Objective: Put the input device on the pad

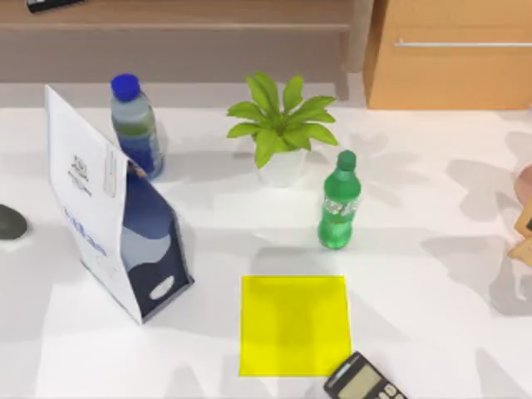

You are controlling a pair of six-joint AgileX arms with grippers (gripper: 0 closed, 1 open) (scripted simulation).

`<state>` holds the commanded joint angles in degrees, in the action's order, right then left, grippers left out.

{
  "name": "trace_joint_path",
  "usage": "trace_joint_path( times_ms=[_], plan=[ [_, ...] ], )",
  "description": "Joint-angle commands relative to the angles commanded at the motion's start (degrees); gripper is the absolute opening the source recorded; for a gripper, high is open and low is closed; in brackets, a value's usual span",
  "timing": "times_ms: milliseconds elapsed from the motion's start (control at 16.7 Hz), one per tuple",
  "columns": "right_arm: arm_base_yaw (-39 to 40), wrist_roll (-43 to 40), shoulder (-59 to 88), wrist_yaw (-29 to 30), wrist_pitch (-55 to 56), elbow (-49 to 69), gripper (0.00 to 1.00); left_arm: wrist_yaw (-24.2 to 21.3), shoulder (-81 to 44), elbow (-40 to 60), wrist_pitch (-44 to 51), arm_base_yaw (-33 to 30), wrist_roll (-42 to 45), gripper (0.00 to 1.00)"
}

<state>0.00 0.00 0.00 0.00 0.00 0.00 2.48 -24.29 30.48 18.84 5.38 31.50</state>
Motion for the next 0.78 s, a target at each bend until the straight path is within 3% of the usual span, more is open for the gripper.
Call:
trace_joint_path(
  times_ms=[420, 780],
  plan=[
    [0.0, 0.0, 0.0, 0.0, 0.0, 0.0, 1.00, 0.8, -35.7, 34.2, 23.3, 3.9, 41.5, 1.00],
    [0.0, 0.0, 0.0, 0.0, 0.0, 0.0, 1.00, -0.2, -66.2, 51.8, 39.0, 4.8, 66.2, 1.00]
  ],
)
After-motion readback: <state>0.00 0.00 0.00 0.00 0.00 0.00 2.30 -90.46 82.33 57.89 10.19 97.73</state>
